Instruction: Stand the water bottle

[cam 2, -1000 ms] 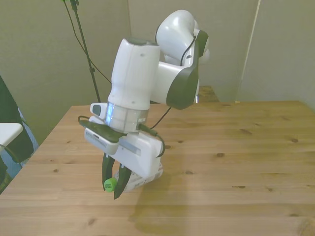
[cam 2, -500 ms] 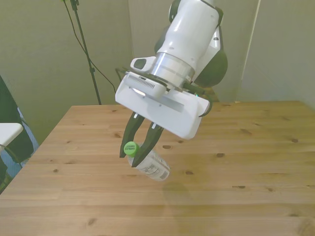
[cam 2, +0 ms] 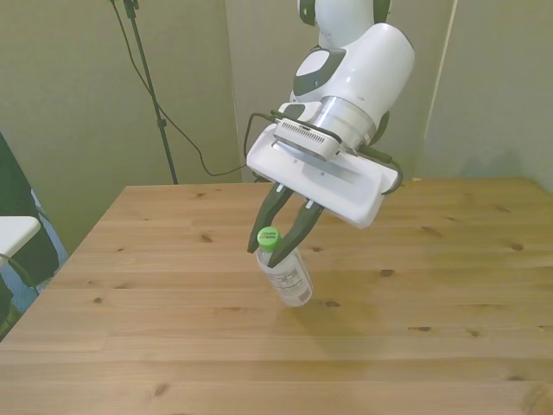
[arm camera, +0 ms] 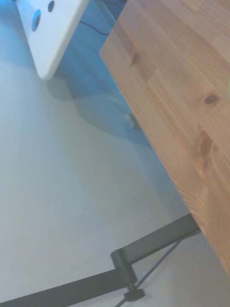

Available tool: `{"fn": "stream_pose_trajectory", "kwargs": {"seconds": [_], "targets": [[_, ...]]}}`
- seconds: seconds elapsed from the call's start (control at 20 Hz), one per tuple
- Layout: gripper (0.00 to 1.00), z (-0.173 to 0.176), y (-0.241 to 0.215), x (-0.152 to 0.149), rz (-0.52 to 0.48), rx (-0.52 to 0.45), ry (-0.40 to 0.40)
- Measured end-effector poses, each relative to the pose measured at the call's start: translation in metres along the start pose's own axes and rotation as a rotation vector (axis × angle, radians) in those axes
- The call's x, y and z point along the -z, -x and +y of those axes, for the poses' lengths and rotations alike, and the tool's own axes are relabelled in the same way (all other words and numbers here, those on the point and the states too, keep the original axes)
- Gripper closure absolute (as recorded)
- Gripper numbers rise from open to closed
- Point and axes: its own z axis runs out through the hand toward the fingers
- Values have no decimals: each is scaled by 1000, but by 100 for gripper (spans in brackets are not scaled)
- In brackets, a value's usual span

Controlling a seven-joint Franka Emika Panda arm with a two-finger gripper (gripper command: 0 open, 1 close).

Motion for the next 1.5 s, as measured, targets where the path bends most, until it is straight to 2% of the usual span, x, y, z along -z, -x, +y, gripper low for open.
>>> {"fn": "stream_pose_trajectory", "kwargs": {"seconds": [0.35,0.5,0.7,1.05,1.1,1.5], "targets": [[100,2,22,0,160,-67,-104],[100,5,36,-8,203,-83,-101],[100,4,33,-18,233,-101,-100],[100,7,40,-34,235,-109,-81],[0,7,40,-35,234,-110,-81],[0,6,39,-38,237,-114,-79]]}}
